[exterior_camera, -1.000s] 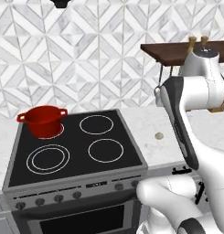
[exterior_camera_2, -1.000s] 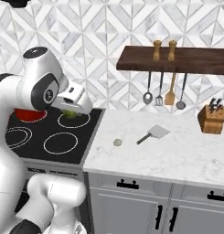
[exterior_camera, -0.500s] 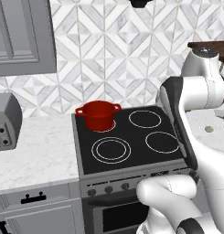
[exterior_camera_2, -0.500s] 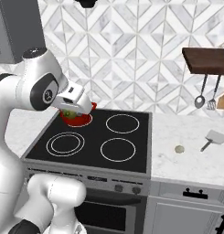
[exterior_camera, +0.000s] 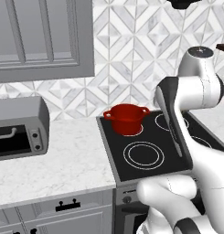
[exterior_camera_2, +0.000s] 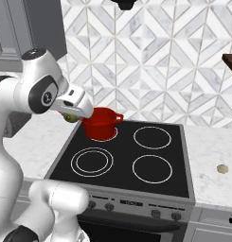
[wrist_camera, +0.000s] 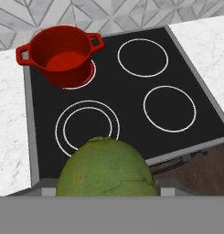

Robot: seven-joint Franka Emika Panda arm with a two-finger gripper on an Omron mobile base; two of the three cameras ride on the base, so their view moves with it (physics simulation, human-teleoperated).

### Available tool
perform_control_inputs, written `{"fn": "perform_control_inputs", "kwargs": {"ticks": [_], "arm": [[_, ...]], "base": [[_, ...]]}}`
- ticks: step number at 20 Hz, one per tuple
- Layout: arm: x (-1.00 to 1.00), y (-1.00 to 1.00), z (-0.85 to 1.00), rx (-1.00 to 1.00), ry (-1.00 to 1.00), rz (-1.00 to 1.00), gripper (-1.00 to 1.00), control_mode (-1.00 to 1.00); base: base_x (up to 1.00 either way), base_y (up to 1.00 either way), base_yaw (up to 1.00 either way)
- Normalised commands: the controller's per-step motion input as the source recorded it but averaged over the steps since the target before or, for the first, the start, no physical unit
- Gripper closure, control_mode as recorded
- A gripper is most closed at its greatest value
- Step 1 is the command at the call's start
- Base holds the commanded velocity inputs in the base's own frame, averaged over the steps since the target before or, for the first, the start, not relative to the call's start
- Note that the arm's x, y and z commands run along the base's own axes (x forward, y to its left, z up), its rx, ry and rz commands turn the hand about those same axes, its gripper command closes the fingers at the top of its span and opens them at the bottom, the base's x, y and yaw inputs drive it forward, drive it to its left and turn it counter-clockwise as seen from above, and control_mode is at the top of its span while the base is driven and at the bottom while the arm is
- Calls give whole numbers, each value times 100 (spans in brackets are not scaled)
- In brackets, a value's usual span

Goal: Put the lime and garlic in the pot. Retrieve the spatula and lightly stir the vegetables in the pot.

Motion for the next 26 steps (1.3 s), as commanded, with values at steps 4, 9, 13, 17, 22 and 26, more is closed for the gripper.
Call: {"fn": "perform_control_inputs", "kwargs": {"ticks": [4, 9, 13, 17, 22, 26], "arm": [[22, 0, -27, 2, 1, 0, 100, -100], [98, 14, -35, 3, -3, 19, 100, -100], [100, 12, -42, 2, 0, 24, 100, -100], [100, 0, -64, 1, 22, 19, 100, -100], [99, 0, -44, 0, 18, 12, 100, -100], [79, 0, -28, 0, 2, 6, 100, -100]], "base": [[0, 0, 0], [0, 0, 0], [0, 0, 0], [0, 0, 0], [0, 0, 0], [0, 0, 0]]}}
